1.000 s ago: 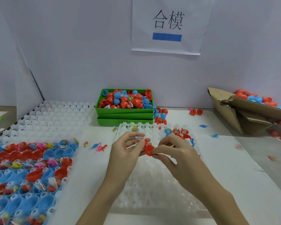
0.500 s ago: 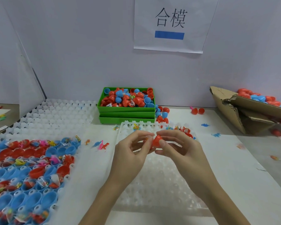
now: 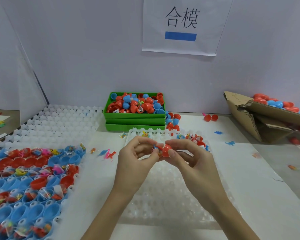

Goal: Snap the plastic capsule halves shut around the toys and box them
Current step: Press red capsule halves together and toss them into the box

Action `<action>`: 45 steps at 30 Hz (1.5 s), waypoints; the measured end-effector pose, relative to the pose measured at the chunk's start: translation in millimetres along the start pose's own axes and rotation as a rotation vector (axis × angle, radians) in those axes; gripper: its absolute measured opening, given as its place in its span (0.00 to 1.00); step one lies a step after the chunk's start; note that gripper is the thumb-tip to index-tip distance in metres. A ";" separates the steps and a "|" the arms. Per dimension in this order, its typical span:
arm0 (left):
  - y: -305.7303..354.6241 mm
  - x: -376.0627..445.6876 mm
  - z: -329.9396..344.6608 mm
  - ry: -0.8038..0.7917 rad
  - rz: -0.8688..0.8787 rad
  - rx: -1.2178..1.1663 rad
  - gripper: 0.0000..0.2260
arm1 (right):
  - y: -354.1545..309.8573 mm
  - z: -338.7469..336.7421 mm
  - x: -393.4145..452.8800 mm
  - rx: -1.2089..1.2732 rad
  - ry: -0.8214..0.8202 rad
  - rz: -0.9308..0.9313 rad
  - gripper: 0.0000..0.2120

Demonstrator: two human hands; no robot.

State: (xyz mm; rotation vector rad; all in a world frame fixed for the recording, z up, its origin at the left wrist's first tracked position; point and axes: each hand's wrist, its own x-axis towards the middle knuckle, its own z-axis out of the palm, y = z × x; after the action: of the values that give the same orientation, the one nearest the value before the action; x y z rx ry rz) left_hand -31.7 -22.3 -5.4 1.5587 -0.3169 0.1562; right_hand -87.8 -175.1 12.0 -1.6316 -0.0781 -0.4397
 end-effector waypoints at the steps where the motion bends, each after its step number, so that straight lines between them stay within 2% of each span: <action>1: 0.7 -0.6 -0.3 -0.012 0.017 0.011 0.07 | 1.4 0.8 0.1 0.003 0.018 0.000 0.07; 7: 5.3 -3.4 -0.9 -0.086 0.071 -0.002 0.07 | 6.5 3.2 -1.2 0.010 0.128 -0.013 0.07; 10: 6.9 -5.2 -1.1 -0.094 0.097 0.035 0.10 | 4.5 3.4 -2.4 0.053 0.158 -0.017 0.07; 14: 7.6 -6.4 -2.6 -0.185 0.248 0.163 0.14 | 0.1 3.3 -2.9 0.071 0.188 -0.028 0.06; 18: 6.5 -8.1 1.9 -0.109 0.453 0.359 0.19 | -1.0 2.9 -3.3 0.091 0.185 -0.030 0.08; 20: 6.6 -9.1 4.8 -0.106 0.484 0.371 0.20 | -1.5 3.7 -3.9 0.095 0.198 -0.026 0.08; 25: 7.3 -12.4 7.2 -0.147 0.422 0.278 0.22 | -0.1 4.4 -3.2 0.034 0.240 -0.013 0.06; 29: 6.4 -11.4 4.3 -0.140 0.390 0.257 0.16 | -1.5 3.4 -2.7 0.012 0.193 -0.029 0.06; 33: 8.4 -12.1 4.8 -0.120 0.379 0.232 0.15 | -4.8 -0.6 -1.8 -0.071 0.161 -0.065 0.08; 41: 12.6 -12.0 6.1 -0.080 0.275 -0.008 0.16 | -15.2 -3.3 -3.2 0.080 0.076 -0.037 0.08; 45: 12.0 -11.9 4.7 -0.057 0.276 0.001 0.17 | -17.6 -4.1 -3.0 0.081 0.061 -0.011 0.09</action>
State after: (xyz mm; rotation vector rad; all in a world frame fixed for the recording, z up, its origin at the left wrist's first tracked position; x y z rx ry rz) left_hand -47.1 -25.6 2.4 1.5177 -0.5774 0.3270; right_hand -97.0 -176.4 27.9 -1.5377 -0.0586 -0.4880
